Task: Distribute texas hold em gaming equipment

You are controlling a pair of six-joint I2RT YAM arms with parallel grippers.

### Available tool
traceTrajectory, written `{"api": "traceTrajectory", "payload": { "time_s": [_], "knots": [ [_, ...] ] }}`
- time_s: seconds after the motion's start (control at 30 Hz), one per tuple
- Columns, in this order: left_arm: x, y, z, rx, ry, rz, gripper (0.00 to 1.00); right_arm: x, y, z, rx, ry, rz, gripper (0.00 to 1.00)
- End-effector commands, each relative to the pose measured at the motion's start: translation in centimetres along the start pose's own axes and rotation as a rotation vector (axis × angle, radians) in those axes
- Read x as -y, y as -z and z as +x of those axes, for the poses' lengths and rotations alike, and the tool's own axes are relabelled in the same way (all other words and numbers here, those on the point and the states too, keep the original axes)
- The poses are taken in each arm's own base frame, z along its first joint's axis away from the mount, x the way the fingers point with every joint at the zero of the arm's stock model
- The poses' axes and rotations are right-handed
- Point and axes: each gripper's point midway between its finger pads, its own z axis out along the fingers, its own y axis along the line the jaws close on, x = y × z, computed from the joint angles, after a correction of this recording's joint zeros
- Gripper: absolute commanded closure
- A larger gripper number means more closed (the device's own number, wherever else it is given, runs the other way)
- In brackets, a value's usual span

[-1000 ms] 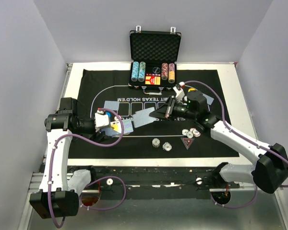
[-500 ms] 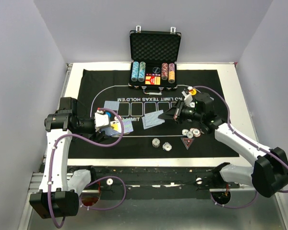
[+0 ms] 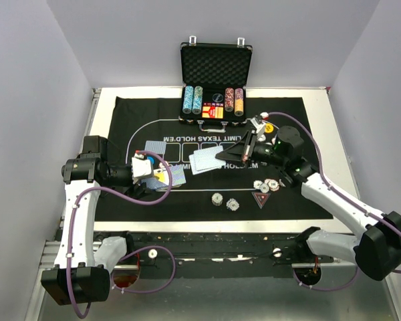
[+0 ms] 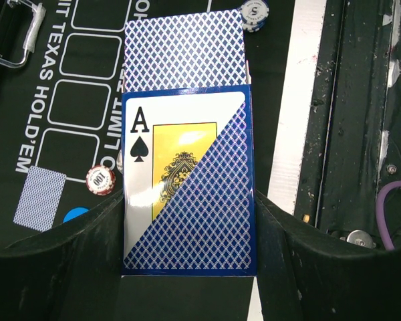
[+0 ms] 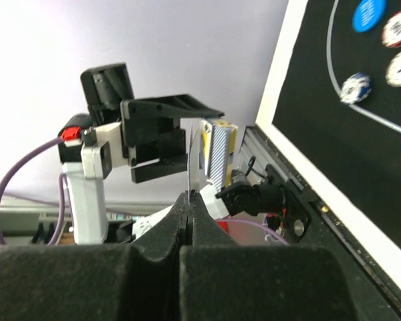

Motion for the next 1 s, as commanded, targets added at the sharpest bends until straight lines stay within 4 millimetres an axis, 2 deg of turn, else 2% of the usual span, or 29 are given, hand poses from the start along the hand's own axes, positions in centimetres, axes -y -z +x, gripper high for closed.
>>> {"api": "traceTrajectory", "payload": {
  "time_s": [0.0, 0.23, 0.53, 0.97],
  "knots": [
    [-0.2, 0.1, -1.8, 0.075, -0.035, -0.001, 0.53, -2.2, -1.4, 1.5, -0.055, 0.015, -0.067, 0.99],
    [-0.1, 0.2, -1.8, 0.072, -0.04, -0.004, 0.53, -1.8, -3.9, 3.3, -0.105, 0.019, -0.06, 0.99],
    [0.0, 0.1, -1.8, 0.074, -0.042, -0.004, 0.53, -0.5, -4.8, 4.1, -0.125, 0.011, -0.019, 0.99],
    [0.1, 0.2, -1.8, 0.072, -0.044, -0.001, 0.53, 0.4, -6.1, 3.9, -0.142, 0.007, 0.02, 0.99]
  ]
}}
